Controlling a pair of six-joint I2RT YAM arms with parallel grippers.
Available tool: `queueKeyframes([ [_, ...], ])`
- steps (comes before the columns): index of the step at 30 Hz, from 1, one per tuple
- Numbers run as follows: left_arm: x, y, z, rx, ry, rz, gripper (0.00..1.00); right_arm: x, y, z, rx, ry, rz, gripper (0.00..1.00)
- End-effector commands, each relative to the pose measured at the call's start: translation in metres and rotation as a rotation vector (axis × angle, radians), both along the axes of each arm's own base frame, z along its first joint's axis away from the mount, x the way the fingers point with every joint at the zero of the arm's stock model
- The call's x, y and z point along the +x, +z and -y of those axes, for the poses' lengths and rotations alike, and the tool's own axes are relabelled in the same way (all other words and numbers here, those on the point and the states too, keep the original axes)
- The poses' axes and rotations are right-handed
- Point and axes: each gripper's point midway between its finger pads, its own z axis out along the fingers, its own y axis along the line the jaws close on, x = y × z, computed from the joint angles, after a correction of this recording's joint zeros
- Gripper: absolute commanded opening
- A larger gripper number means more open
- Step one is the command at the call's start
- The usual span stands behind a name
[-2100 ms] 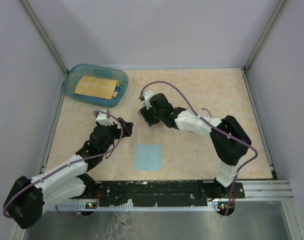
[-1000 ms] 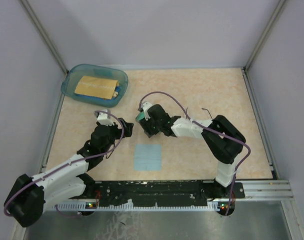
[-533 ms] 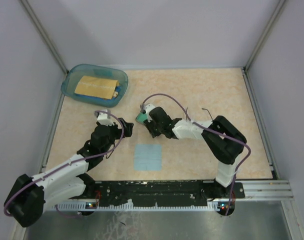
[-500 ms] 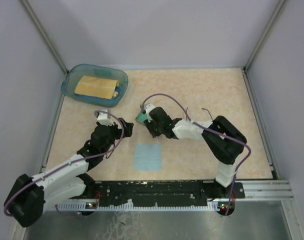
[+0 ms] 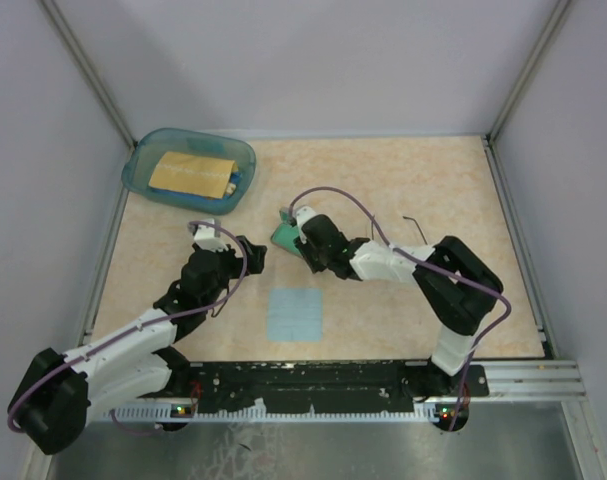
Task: Organize the sunglasses
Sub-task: Adjust the sunglasses case at the center of the board.
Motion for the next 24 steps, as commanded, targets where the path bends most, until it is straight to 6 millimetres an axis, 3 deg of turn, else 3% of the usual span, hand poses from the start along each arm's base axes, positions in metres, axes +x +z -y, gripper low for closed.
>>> queueKeyframes([
  [1,0.002,0.011,0.005,-0.028,-0.012,0.030,1.00,0.002,0.022,0.000,0.040,-0.018,0.038,0.35],
  [9,0.002,0.010,0.006,-0.030,-0.014,0.028,1.00,-0.009,0.013,0.007,0.064,-0.032,-0.010,0.42],
  [11,0.002,0.011,0.006,-0.030,-0.015,0.028,1.00,-0.010,0.023,0.009,0.083,-0.037,0.003,0.42],
  [20,0.001,0.011,0.007,-0.032,-0.022,0.027,1.00,-0.002,0.026,0.027,0.098,-0.087,0.005,0.42],
  [24,0.003,0.009,0.009,-0.029,-0.022,0.022,1.00,-0.005,0.038,0.026,0.145,-0.086,0.024,0.44],
])
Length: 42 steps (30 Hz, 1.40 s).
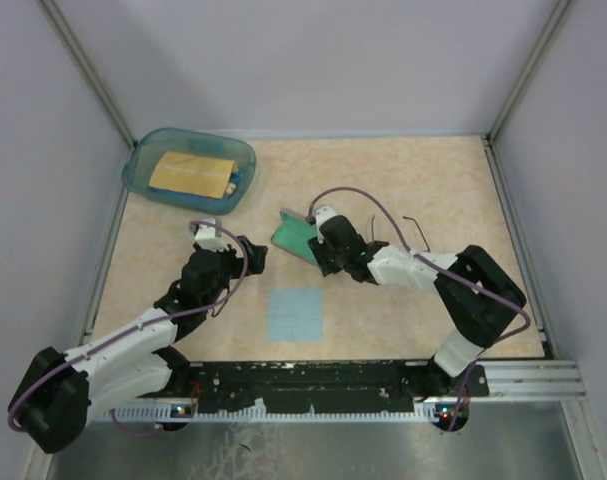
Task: Organize the sunglasses
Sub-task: Adjust the sunglasses case at the center of the board.
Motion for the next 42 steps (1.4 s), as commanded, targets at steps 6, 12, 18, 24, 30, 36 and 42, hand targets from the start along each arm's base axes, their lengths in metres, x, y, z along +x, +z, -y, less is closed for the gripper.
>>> queueKeyframes([
  [6,0.008,0.005,0.011,-0.024,-0.017,0.018,1.00,-0.008,0.035,0.007,0.100,-0.075,0.035,0.50],
  [12,0.019,0.000,0.011,0.002,0.015,0.009,1.00,-0.017,0.028,0.010,0.067,-0.164,0.008,0.61],
  [18,0.046,-0.004,0.016,0.013,-0.011,-0.002,1.00,-0.016,0.024,0.006,0.080,-0.200,0.020,0.68],
  [24,0.075,-0.014,0.015,-0.019,-0.052,-0.021,1.00,-0.009,0.010,0.004,0.054,-0.243,0.021,0.72],
  [30,0.087,-0.017,0.019,-0.034,-0.092,0.003,1.00,-0.004,-0.004,0.001,0.044,-0.263,0.015,0.72],
  [36,0.093,-0.023,0.036,-0.029,-0.176,0.018,1.00,0.002,-0.017,0.001,0.009,-0.290,0.015,0.75],
  [42,0.083,-0.025,0.038,-0.053,-0.203,0.012,1.00,0.013,-0.029,0.013,-0.032,-0.351,-0.005,0.76],
])
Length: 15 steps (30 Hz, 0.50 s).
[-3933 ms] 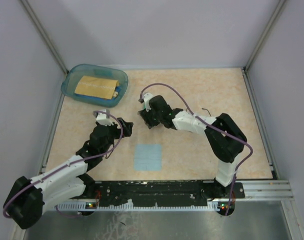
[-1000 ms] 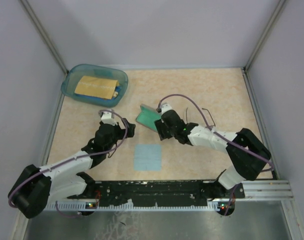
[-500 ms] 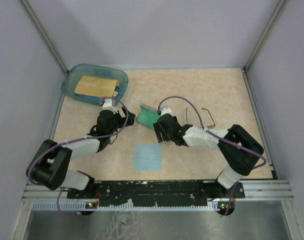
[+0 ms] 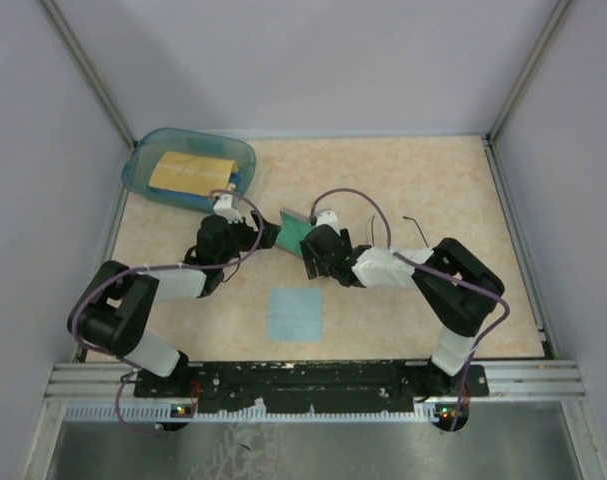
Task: Organize the sunglasses
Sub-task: Adjust the sunglasses case at the center of the board.
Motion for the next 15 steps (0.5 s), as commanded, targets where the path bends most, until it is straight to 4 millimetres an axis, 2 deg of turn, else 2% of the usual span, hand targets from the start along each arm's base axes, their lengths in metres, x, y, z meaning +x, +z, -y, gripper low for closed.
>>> queueKeyframes([
  [1,-0.006,0.017,0.008,-0.039,-0.053,0.059,1.00,0.016,-0.003,0.009,-0.018,-0.078,0.013,0.76],
  [7,-0.032,0.011,0.002,-0.044,-0.060,0.012,1.00,0.030,0.006,0.020,-0.001,-0.101,0.041,0.76],
  [15,-0.071,0.006,0.001,-0.058,-0.065,-0.018,1.00,0.051,0.013,0.022,0.010,-0.091,0.057,0.76],
])
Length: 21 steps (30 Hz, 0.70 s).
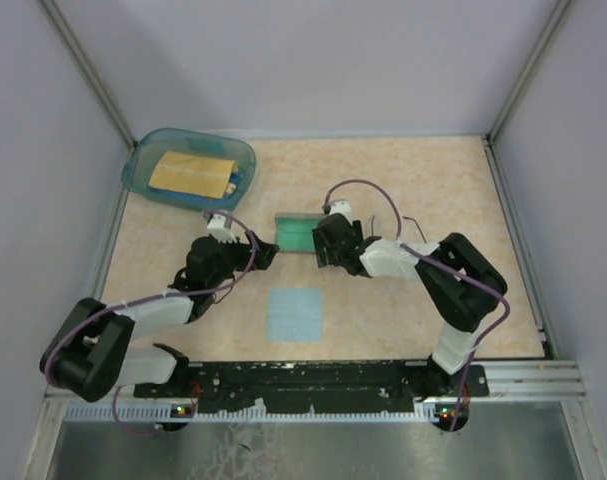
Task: Organize the sunglasses
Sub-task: Adjust the sunglasses case at the center of the board.
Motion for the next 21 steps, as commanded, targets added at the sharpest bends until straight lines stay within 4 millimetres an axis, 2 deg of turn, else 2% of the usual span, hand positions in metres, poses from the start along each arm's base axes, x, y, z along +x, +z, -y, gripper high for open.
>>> queueKeyframes([
  [1,-0.022,-0.003,0.001,-0.009,-0.001,-0.025,1.00,0.021,0.012,-0.006,0.001,0.008,0.046,0.76],
  [8,-0.043,-0.005,-0.009,0.002,0.021,-0.043,1.00,0.025,0.022,-0.010,0.014,0.025,0.064,0.76],
  [11,-0.052,-0.007,-0.013,0.003,0.027,-0.050,1.00,0.018,0.032,-0.010,0.027,0.039,0.077,0.76],
  [13,-0.056,-0.009,-0.016,0.011,0.033,-0.060,0.99,0.005,0.037,-0.016,0.037,0.079,0.084,0.76],
  [14,-0.058,-0.011,-0.016,0.014,0.031,-0.063,0.98,-0.002,0.050,-0.020,0.052,0.092,0.107,0.75],
  [16,-0.061,-0.013,-0.017,0.022,0.028,-0.070,0.96,-0.020,0.061,-0.030,0.078,0.135,0.122,0.75],
  [21,-0.070,-0.025,-0.014,0.068,-0.002,-0.104,0.87,-0.060,0.070,-0.042,0.211,0.224,0.109,0.68],
])
